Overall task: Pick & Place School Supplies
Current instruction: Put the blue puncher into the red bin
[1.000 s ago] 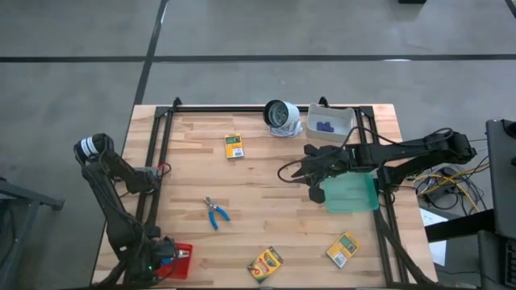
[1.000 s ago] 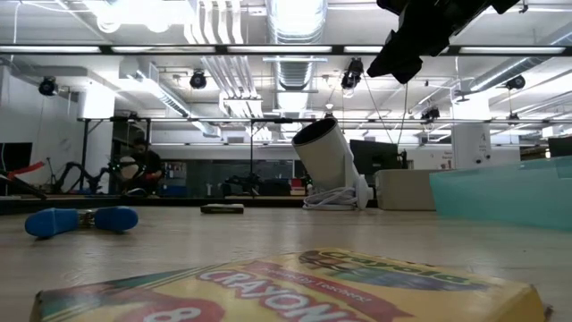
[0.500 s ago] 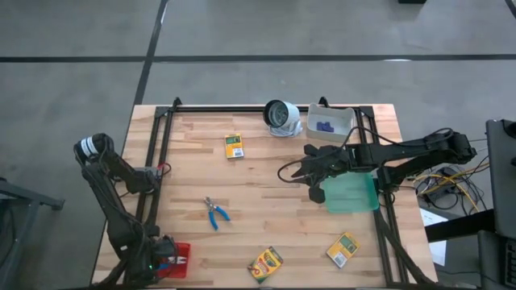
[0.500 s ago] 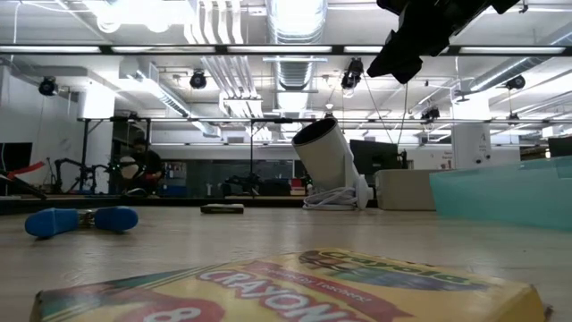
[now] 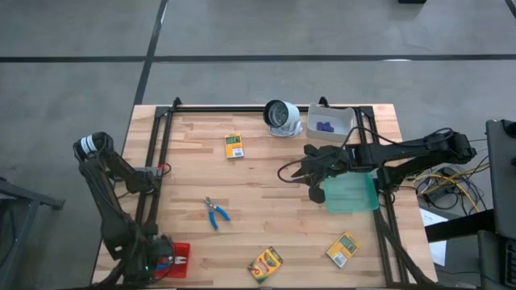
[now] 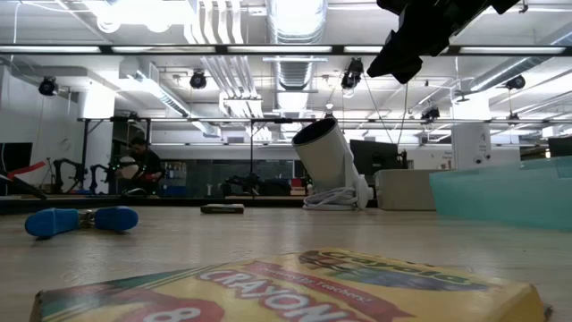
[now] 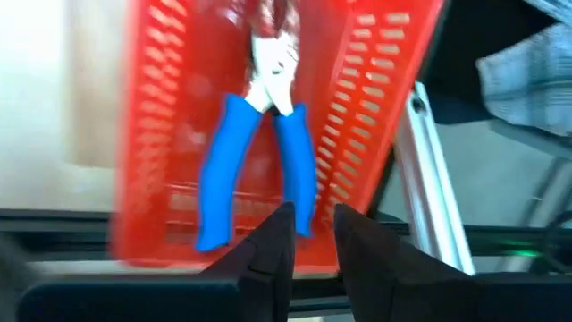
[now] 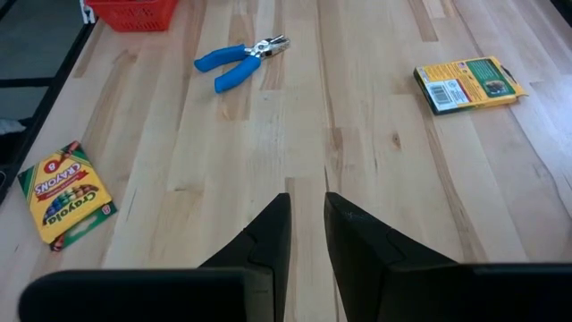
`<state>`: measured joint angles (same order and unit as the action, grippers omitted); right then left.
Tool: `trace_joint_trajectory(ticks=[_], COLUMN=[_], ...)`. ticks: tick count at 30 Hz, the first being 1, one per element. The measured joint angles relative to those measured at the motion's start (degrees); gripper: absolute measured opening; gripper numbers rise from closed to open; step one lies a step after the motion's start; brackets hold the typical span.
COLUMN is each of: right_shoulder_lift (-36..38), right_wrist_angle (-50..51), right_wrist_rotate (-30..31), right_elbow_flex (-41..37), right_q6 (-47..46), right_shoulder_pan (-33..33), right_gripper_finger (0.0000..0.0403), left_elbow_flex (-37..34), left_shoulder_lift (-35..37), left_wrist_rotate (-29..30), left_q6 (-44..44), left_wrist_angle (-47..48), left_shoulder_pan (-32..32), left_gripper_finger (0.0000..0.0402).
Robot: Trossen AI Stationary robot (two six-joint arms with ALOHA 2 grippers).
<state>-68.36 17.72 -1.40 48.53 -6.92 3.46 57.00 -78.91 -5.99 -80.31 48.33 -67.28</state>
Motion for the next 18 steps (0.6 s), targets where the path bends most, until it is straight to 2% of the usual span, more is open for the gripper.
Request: trace_joint_trajectory(ticks=[3, 5, 9, 12, 15, 18], right_shoulder_lift=[0.0, 0.0, 0.0, 0.0, 0.0, 0.0], right_wrist_angle=[0.0, 0.0, 0.0, 0.0, 0.0, 0.0], right_wrist_rotate=[0.0, 0.0, 0.0, 0.0, 0.0, 0.0], right_elbow_flex=[0.0, 0.0, 0.0, 0.0, 0.0, 0.0], right_q6=[0.0, 0.0, 0.0, 0.0, 0.0, 0.0], right_shoulder_pan=[0.0, 0.0, 0.0, 0.0, 0.0, 0.0], right_gripper_finger=[0.0068, 0.0068, 0.0068, 0.0068, 0.0068, 0.0068], left_elbow_flex=[3.9, 6.6, 10.3, 10.6, 10.3, 10.2], left_shoulder_lift=[0.1, 0.1, 0.1, 0.1, 0.1, 0.1], left_wrist_rotate=[4.4, 9.4, 25.3, 35.8, 40.9, 43.8], left_q6=[3.3, 5.3, 5.7, 4.2, -2.4, -16.9], left_wrist_angle=[8.6, 14.7, 25.0, 27.1, 25.8, 25.3], left_shoulder_pan=[0.9, 1.6, 3.9, 7.0, 11.0, 15.1], left_gripper_finger=[0.0085, 0.0085, 0.0085, 0.0085, 0.0085, 0.0085])
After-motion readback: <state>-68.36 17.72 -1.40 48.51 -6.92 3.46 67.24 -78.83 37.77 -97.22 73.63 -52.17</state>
